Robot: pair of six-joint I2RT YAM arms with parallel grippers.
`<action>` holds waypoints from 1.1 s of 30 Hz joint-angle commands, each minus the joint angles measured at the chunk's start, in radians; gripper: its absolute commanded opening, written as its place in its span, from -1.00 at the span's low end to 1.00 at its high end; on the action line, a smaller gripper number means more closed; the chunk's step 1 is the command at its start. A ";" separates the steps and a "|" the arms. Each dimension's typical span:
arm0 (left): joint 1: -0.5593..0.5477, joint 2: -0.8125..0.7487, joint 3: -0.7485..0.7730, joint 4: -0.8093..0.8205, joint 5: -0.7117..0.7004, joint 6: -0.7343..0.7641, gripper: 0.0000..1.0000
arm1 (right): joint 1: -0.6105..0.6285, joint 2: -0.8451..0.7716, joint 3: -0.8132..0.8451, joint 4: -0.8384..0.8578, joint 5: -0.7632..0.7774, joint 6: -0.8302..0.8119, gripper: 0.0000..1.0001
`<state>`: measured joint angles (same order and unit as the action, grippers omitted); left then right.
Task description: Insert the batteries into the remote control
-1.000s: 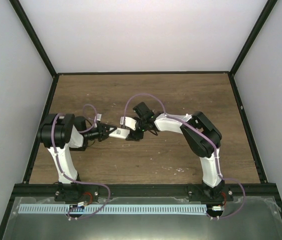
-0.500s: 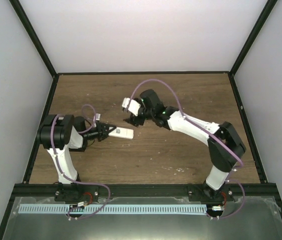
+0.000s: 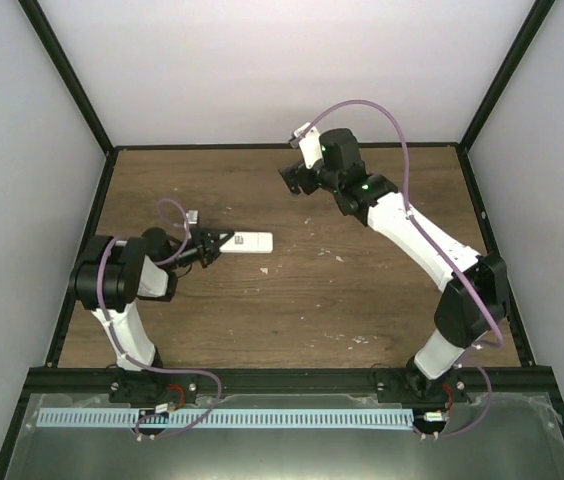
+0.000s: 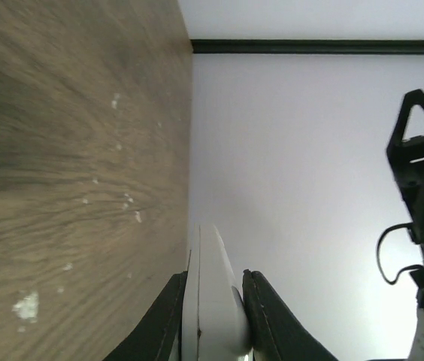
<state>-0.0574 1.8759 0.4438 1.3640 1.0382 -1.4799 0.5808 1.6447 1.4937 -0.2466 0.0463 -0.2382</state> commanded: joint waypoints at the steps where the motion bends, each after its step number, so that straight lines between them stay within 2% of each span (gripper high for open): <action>1: -0.031 -0.073 0.014 0.073 0.002 -0.117 -1.00 | 0.005 -0.033 0.057 -0.160 -0.070 0.118 1.00; 6: -0.043 -0.159 0.011 -0.042 0.086 -0.088 -1.00 | -0.045 -0.015 0.134 -0.328 -0.236 0.228 1.00; 12: -0.044 -0.215 -0.023 -0.017 0.114 -0.130 -1.00 | -0.050 -0.040 0.132 -0.522 -0.261 0.276 0.99; 15: -0.044 -0.213 -0.020 0.035 0.099 -0.173 -1.00 | -0.050 -0.062 0.080 -0.588 -0.288 0.295 0.90; 20: -0.044 -0.201 0.013 0.094 0.079 -0.219 -1.00 | -0.011 -0.061 -0.001 -0.644 -0.241 0.349 0.87; 25: -0.044 -0.216 0.043 0.024 0.072 -0.162 -1.00 | 0.071 -0.016 0.008 -0.693 -0.191 0.394 0.88; 33: -0.045 -0.251 0.061 -0.099 0.095 -0.074 -1.00 | 0.133 0.087 0.077 -0.716 -0.141 0.415 0.90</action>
<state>-0.0982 1.6627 0.4782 1.3132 1.1225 -1.6150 0.6968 1.6905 1.4998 -0.9386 -0.1322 0.1543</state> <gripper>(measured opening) 0.160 0.945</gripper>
